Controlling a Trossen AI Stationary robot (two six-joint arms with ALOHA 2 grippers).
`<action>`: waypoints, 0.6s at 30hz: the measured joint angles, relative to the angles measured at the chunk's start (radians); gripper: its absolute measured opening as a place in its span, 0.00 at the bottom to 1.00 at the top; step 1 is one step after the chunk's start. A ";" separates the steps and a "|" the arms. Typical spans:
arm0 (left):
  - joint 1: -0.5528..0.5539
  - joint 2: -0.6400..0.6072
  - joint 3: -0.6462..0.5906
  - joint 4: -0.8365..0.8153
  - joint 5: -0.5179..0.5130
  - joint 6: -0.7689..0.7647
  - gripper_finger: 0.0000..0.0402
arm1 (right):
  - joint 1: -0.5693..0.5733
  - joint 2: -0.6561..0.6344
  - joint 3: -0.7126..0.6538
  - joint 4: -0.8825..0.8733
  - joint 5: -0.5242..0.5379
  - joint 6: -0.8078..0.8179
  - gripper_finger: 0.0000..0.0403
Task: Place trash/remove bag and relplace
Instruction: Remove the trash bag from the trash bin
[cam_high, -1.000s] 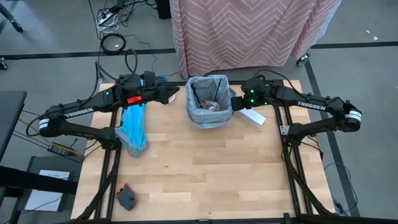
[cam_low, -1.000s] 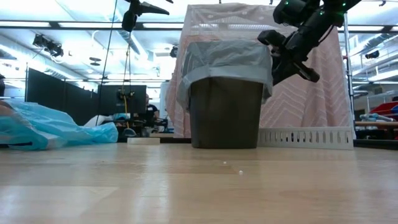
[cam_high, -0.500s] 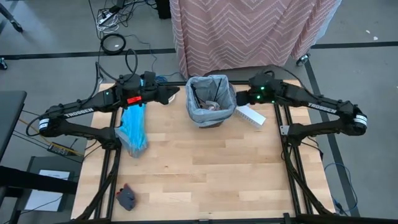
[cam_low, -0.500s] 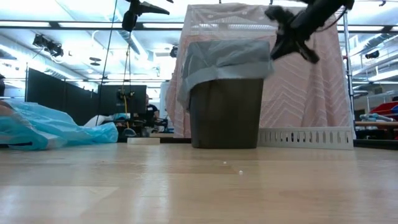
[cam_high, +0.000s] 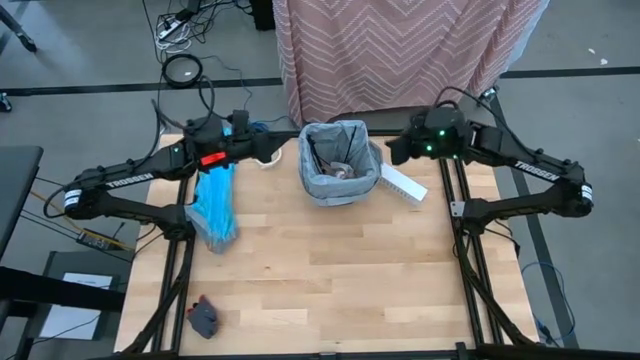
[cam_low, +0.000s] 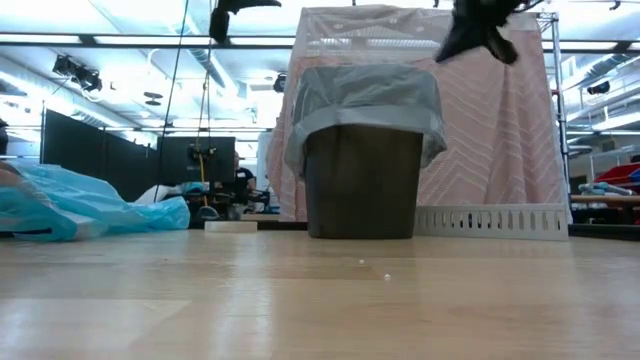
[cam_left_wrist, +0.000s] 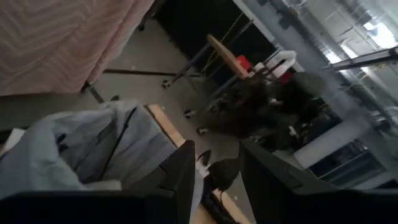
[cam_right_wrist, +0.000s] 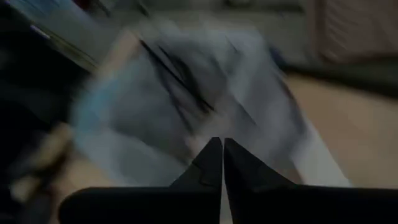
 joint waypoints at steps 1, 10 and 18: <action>0.000 0.000 0.000 -0.008 0.007 0.000 0.33 | -0.003 0.004 -0.004 -0.060 0.005 0.000 0.03; 0.000 0.002 -0.001 -0.018 0.039 0.022 0.33 | -0.040 0.015 -0.129 -0.147 -0.141 0.102 0.33; 0.000 0.002 -0.001 -0.018 0.040 0.022 0.33 | -0.046 0.091 -0.183 -0.028 -0.116 0.167 0.45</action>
